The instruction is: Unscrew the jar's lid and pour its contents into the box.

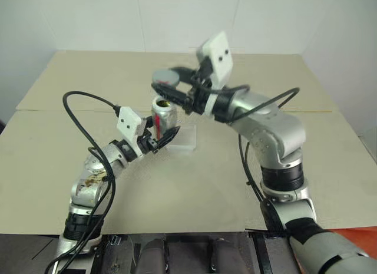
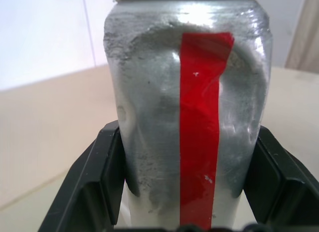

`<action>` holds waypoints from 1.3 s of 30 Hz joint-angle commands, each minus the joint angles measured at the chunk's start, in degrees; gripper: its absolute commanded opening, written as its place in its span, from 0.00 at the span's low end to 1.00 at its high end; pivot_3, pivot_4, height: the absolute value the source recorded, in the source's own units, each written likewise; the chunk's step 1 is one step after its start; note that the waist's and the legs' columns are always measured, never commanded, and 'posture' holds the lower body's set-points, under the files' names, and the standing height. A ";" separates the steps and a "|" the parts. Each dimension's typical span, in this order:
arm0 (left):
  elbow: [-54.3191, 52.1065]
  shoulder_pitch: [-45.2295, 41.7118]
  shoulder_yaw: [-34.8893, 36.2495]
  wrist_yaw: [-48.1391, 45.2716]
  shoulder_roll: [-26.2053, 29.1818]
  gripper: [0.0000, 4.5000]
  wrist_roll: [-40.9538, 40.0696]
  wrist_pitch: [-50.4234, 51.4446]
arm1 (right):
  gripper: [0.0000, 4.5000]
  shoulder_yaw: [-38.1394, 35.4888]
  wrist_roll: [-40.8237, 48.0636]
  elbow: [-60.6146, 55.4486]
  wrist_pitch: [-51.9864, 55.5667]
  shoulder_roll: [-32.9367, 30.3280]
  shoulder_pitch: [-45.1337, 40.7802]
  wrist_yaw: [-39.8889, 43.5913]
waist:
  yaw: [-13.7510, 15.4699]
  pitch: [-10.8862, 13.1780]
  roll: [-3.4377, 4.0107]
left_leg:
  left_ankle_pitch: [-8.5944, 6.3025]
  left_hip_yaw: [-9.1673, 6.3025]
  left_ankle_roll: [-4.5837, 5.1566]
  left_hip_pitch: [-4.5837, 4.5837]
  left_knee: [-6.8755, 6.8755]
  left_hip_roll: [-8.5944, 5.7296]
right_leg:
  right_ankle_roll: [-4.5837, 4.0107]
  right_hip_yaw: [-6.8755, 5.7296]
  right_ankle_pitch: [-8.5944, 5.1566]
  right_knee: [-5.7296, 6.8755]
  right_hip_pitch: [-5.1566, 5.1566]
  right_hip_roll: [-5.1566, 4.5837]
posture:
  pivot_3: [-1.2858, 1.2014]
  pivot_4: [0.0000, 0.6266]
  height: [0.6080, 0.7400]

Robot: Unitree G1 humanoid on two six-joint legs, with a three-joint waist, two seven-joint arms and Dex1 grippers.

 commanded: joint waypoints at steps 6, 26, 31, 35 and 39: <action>2.82 -4.25 12.88 -9.80 9.46 0.63 -12.24 1.17 | 0.62 -6.40 -3.99 0.35 -3.42 -8.72 4.09 -2.59 | 0.29 0.00 0.00 | -0.01 0.07 0.02 0.00 -0.01 0.00 | 0.00 -0.04 0.00 -0.06 0.04 -0.02 | 0.52 0.24 1.00; 3.24 -6.67 10.80 -10.13 10.16 0.63 -11.86 0.63 | 0.82 -0.54 -21.16 17.06 -5.69 -4.19 22.79 -18.52 | -0.22 0.00 0.00 | 0.22 0.14 -0.36 0.01 -0.17 -0.04 | 0.00 0.08 0.00 -0.07 -0.04 -0.01 | 0.52 0.24 1.00; 1.45 -4.92 10.52 -9.39 9.89 0.63 -11.33 0.71 | 0.99 -1.02 -18.97 8.56 -0.09 -6.67 24.05 -14.26 | -0.17 0.00 0.00 | 0.21 0.08 -0.35 0.02 -0.17 -0.03 | 0.00 0.08 0.00 -0.06 -0.04 -0.01 | 0.52 0.24 1.00; 4.78 -6.66 8.88 -10.84 11.59 0.63 -7.12 -2.32 | 0.99 -0.19 -14.98 -2.31 6.96 -12.86 25.35 -6.31 | -0.01 0.00 0.00 | 0.13 0.05 -0.22 0.02 -0.17 -0.03 | 0.00 0.08 0.00 -0.06 -0.03 -0.01 | 0.52 0.24 1.00; 11.94 -11.89 5.93 -12.12 11.70 0.63 -1.85 -7.52 | 0.99 -3.74 -6.98 -9.99 10.59 -20.01 24.11 3.62 | 0.29 0.00 0.00 | 0.01 0.05 -0.02 0.05 -0.17 -0.05 | 0.00 0.00 0.00 -0.07 0.04 -0.01 | 0.52 0.24 1.00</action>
